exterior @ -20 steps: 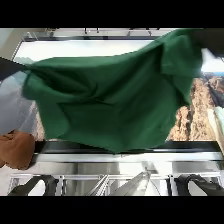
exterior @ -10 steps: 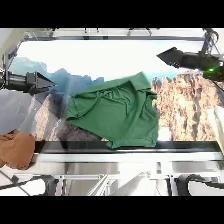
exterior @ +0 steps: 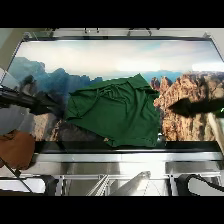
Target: Fold the shirts.
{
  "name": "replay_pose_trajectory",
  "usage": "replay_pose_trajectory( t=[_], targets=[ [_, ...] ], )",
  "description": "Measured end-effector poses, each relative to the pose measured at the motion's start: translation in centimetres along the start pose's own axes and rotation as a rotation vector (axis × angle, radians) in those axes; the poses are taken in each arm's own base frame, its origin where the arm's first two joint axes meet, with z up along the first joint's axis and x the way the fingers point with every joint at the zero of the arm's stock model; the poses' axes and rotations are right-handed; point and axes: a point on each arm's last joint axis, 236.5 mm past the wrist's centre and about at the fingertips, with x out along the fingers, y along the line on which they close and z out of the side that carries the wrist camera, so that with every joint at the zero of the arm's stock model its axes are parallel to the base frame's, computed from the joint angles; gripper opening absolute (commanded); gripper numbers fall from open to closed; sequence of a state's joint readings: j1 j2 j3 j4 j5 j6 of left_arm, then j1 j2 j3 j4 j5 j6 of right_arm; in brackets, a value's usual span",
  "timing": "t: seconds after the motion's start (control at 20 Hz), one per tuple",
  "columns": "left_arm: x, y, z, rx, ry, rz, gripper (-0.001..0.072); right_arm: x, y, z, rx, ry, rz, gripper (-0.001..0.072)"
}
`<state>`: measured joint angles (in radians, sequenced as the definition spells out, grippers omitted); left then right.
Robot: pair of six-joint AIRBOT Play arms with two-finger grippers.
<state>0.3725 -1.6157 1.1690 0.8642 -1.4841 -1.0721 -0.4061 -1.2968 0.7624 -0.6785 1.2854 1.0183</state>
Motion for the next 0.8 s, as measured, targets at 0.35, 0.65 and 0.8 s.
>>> replay_pose_trajectory(
  t=[0.35, 0.65, 0.8],
  targets=[
    [7.7, 0.4, -3.5, 0.033, 0.204, 0.063, 0.0396, 6.3, -2.7, -8.8, 0.114, 0.167, -0.047, 0.0420],
    [8.3, 1.1, -2.4, 0.097, 0.227, 0.137, 0.0012, 8.6, -0.2, -9.3, 0.064, 0.163, 0.002, 0.0015],
    [6.4, -2.2, -1.4, 0.140, 0.209, 0.082, 0.0011, 6.8, 3.1, -7.1, 0.002, 0.110, 0.080, 0.0015]
  ],
)
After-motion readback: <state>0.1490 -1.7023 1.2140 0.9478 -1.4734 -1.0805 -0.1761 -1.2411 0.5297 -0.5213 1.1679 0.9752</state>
